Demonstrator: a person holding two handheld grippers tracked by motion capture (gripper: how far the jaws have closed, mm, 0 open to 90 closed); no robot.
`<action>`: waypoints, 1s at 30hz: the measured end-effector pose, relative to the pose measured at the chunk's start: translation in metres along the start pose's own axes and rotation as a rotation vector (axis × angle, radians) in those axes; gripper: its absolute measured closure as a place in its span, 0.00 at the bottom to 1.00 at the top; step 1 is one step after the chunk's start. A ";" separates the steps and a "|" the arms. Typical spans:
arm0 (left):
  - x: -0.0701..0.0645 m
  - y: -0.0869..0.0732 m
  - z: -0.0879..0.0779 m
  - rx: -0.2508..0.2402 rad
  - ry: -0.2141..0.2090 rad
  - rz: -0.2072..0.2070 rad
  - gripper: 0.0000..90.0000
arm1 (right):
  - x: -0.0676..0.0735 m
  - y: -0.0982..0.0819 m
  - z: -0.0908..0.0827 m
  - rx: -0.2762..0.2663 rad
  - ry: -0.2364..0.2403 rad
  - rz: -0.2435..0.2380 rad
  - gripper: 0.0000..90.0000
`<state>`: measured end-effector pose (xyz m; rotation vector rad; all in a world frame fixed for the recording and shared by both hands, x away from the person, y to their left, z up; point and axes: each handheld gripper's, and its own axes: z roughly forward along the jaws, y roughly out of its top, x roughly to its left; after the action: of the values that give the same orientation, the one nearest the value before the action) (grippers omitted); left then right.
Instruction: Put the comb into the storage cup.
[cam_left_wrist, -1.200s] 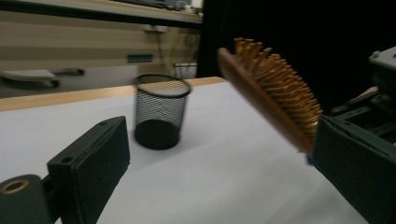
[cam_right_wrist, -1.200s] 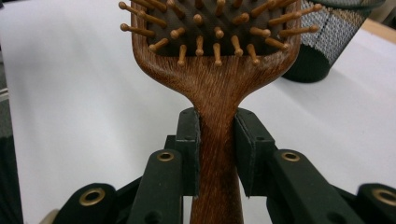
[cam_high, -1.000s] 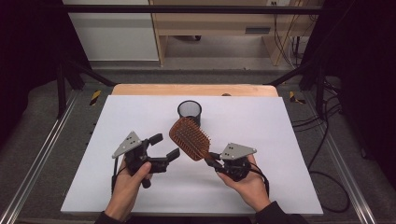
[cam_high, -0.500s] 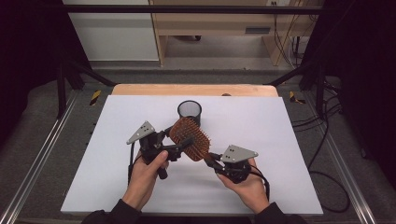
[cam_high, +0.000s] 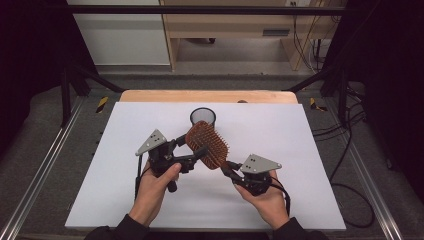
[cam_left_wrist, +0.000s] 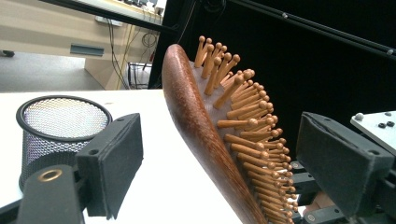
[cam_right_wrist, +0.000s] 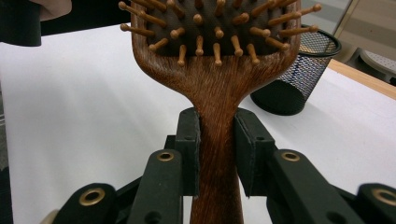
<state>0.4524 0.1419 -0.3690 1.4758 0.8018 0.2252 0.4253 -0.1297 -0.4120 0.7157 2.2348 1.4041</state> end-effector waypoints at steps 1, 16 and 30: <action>0.000 0.002 0.000 0.000 -0.002 0.002 0.18 | 0.000 0.000 0.000 0.000 -0.001 -0.002 0.81; 0.000 0.015 0.008 -0.048 -0.036 -0.111 0.29 | 0.000 0.001 -0.002 -0.015 -0.006 -0.005 0.81; -0.002 0.014 0.013 -0.073 -0.009 -0.182 0.43 | 0.000 0.002 -0.003 -0.022 -0.013 -0.002 0.81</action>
<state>0.4634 0.1321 -0.3569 1.3263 0.9057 0.1096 0.4236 -0.1313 -0.4090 0.7139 2.2059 1.4166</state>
